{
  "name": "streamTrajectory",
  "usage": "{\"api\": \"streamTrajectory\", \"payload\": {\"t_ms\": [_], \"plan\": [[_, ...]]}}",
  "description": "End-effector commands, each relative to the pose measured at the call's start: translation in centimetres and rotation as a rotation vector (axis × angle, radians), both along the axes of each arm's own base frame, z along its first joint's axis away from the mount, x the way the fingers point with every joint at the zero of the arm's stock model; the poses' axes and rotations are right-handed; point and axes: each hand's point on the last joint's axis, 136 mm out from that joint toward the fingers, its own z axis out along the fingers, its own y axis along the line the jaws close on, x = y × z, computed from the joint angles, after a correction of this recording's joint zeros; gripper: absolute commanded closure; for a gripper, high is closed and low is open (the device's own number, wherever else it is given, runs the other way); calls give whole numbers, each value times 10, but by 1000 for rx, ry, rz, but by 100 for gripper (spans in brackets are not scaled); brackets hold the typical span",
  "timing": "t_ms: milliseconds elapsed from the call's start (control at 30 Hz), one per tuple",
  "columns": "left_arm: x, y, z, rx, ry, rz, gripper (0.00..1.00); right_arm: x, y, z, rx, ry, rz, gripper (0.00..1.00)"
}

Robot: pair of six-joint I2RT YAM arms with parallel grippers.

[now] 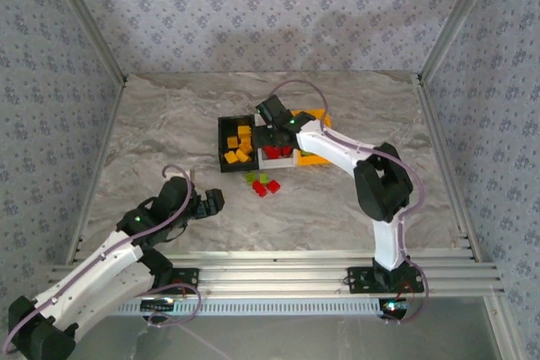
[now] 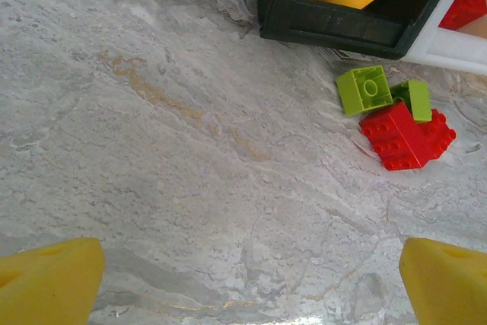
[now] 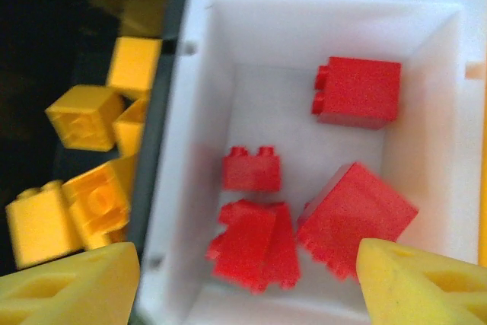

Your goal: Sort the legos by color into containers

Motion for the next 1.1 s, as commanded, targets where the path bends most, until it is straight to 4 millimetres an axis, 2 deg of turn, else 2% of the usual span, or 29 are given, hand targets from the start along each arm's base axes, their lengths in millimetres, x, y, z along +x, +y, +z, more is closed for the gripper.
{"api": "streamTrajectory", "payload": {"t_ms": [0, 100, 200, 633, 833, 1067], "plan": [[4, 7, 15, 14, -34, 27, 0, -45, 19, 17, 35, 3, 110, 25], [5, 11, 18, 19, -43, 39, 0, -80, 33, -6, 3, 55, 186, 32], [5, 11, 17, 17, -43, 43, 0, -97, 41, -30, -55, 80, 220, 41], [1, 15, 10, 9, -32, 56, 0, -116, 28, -77, -214, 119, 210, 51], [1, 15, 9, 7, -30, 58, 0, -127, 27, -93, -247, 143, 205, 55], [1, 16, 7, 7, -27, 63, 0, -129, 28, -112, -270, 164, 205, 58]]}}
